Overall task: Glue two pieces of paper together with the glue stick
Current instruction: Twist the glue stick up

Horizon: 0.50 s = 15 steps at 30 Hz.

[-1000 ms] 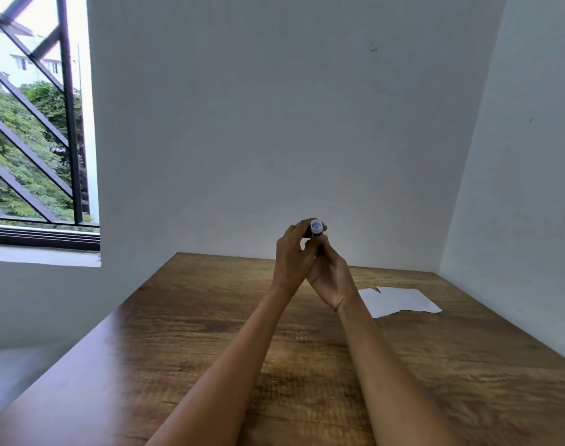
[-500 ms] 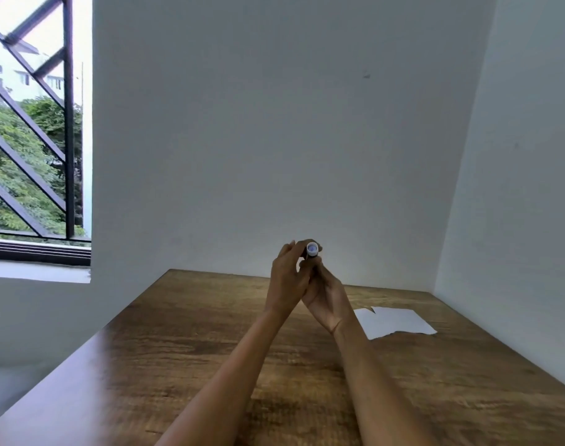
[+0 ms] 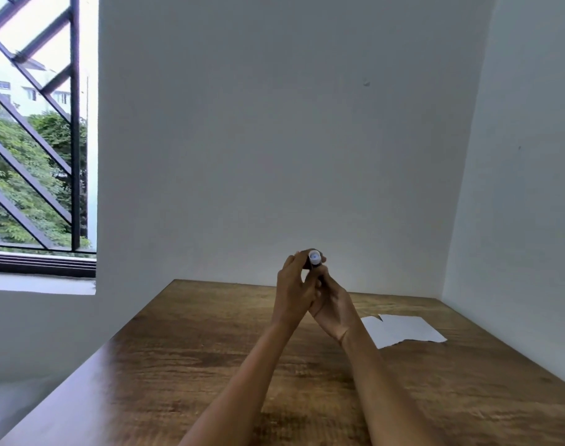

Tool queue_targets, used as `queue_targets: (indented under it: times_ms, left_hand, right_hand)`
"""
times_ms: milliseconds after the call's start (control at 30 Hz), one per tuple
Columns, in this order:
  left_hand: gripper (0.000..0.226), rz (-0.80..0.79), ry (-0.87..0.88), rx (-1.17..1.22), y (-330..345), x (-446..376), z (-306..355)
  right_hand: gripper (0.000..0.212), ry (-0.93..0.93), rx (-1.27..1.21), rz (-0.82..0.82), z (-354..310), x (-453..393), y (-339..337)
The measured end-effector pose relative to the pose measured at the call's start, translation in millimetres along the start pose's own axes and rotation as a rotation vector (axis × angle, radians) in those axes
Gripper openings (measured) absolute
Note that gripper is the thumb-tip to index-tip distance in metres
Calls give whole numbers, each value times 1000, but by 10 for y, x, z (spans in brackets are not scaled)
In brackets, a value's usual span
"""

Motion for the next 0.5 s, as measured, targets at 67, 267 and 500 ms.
queue_targets:
  times_ms: [67,267,500]
  left_hand:
    - [19,-46,1,1,64,8,11]
    - [17,2,-13,-10,-10,-12,-38]
    - [20,-71,54,-51,75,-5,40]
  right_hand:
    - [35,4,63,72,8,-21,-31]
    - [39,52,48,45,64,-47,36]
    - [34,30,81,151,22,-15,-37]
Point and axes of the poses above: each hand's wrist, its own x-axis away from the middle knuckle, its own y-axis out of the palm, z = x × y, the point moved 4 cm from there along -x, towards the middle knuckle, and after that the axes turned 15 degrees about y, right-handed, at the moved point
